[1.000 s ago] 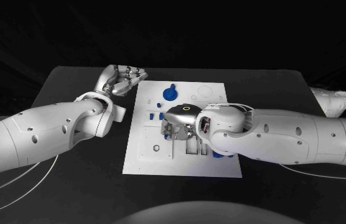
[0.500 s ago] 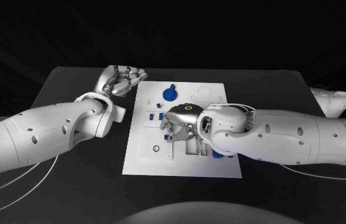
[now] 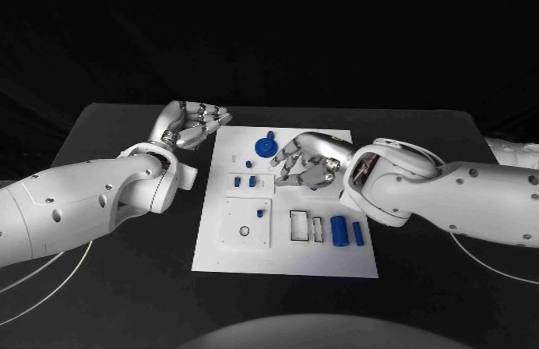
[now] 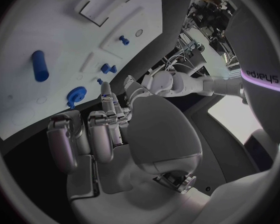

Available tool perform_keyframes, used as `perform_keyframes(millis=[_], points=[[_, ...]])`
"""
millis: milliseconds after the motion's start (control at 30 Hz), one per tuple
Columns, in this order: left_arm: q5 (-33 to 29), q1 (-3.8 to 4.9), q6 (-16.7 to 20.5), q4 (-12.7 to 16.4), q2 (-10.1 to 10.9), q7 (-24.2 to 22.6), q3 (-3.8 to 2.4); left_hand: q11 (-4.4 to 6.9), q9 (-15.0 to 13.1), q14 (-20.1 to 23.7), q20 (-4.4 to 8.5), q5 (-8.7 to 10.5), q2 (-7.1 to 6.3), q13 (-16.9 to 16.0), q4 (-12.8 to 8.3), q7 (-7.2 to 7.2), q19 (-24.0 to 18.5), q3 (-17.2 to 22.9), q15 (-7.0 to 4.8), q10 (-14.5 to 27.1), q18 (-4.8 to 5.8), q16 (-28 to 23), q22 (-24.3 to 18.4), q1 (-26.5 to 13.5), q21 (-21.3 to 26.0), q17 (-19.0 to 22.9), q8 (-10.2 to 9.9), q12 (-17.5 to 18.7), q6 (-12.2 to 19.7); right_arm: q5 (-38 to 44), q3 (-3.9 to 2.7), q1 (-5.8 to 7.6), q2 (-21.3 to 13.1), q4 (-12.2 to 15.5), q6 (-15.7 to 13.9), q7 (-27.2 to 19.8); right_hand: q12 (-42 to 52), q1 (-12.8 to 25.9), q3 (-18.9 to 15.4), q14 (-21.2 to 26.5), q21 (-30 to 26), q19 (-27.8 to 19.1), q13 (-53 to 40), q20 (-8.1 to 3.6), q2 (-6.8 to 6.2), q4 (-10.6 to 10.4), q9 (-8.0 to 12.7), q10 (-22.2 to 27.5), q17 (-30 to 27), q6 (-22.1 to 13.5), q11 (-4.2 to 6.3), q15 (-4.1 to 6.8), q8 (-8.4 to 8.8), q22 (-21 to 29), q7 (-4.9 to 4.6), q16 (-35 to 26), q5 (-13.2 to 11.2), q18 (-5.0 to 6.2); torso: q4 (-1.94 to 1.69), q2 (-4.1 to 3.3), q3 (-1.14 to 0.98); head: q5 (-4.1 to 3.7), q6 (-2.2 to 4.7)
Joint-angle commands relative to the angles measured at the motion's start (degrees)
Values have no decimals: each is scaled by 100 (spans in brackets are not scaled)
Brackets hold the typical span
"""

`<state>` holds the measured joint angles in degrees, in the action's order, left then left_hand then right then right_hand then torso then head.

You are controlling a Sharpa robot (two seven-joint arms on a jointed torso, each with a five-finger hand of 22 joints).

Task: Assemble the parts on the task board

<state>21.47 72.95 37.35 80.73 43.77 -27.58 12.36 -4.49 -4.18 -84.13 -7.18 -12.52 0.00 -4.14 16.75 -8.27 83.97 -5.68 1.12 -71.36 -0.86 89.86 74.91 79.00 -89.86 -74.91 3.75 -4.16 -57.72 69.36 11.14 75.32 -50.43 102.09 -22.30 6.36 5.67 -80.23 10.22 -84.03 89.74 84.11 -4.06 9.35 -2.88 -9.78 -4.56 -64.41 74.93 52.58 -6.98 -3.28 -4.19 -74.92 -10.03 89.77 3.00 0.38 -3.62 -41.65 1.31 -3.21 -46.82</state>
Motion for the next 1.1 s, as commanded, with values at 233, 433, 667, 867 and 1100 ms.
perform_keyframes(millis=[233, 433, 667, 867, 1100], points=[[-5, 2, -68, -12, -29, -75, -4, -5, -2, -587, 17, -4, 72, 5, -2, 21, 603, -45, -23, -2, 86, 14, 1509, 8, -14, -1509, 14, 22, -32, 453, 9, 109, -535, 139, 134, -159, -139, -147, -42, -597, 26, 589, 48, 115, 93, 86, -18, 579, 1507, -79, -150, -133, -9, -1508, 19, 23, 2, -38, 15, -4, -12, -66, 40], [-5, -12, -68, -29, -34, -75, -4, -5, -2, -587, 17, -4, 72, 5, -2, 21, 603, -45, -23, -2, 86, 14, 1509, 8, -14, -1509, 14, 22, -32, 1439, 17, 97, -729, 207, 671, 256, -128, -168, -98, -597, 26, 589, 41, 154, 52, 114, 11, 641, 1507, -153, -185, -170, 42, -1508, 69, 23, -7, -38, 10, 2, -6, -106, 52], [-5, -29, -70, -46, -37, -78, -4, -5, -2, -587, 17, -4, 72, 5, -2, 21, 603, -45, -23, -2, 86, 14, 1509, 8, -14, -1509, 14, 22, -32, 1885, 24, 52, -744, 203, 1067, 613, -110, -153, -131, -597, 26, 589, 37, 170, 49, 110, 19, 638, 1507, -165, -192, -180, 41, -1508, 118, 23, -10, -38, 15, 0, -5, -119, 45], [-5, -38, -64, -41, -34, -90, -4, -5, -2, -587, 17, -4, 72, 5, -2, 21, 603, -45, -23, -2, 86, 14, 1509, 8, -14, -1509, 14, 22, -32, 2088, 27, -18, -651, 136, 1216, 885, -104, -155, -143, -597, 26, 589, 38, 180, 64, 115, 16, 646, 1507, -122, -195, -185, 21, -1508, 110, 23, -9, -38, -8, -5, 0, -130, 60], [-5, -41, -58, -39, -19, -88, -4, -5, -2, -587, 17, -4, 72, 5, -2, 21, 603, -45, -23, -2, 86, 14, 1509, 8, -14, -1509, 14, 22, -32, 2247, 29, -94, -471, 14, 1364, 1099, -101, -160, -145, -597, 26, 589, 38, 182, 68, 120, 16, 647, 1507, -114, -195, -186, 18, -1508, 100, 23, -9, -38, -1, -9, -1, -122, 70]])
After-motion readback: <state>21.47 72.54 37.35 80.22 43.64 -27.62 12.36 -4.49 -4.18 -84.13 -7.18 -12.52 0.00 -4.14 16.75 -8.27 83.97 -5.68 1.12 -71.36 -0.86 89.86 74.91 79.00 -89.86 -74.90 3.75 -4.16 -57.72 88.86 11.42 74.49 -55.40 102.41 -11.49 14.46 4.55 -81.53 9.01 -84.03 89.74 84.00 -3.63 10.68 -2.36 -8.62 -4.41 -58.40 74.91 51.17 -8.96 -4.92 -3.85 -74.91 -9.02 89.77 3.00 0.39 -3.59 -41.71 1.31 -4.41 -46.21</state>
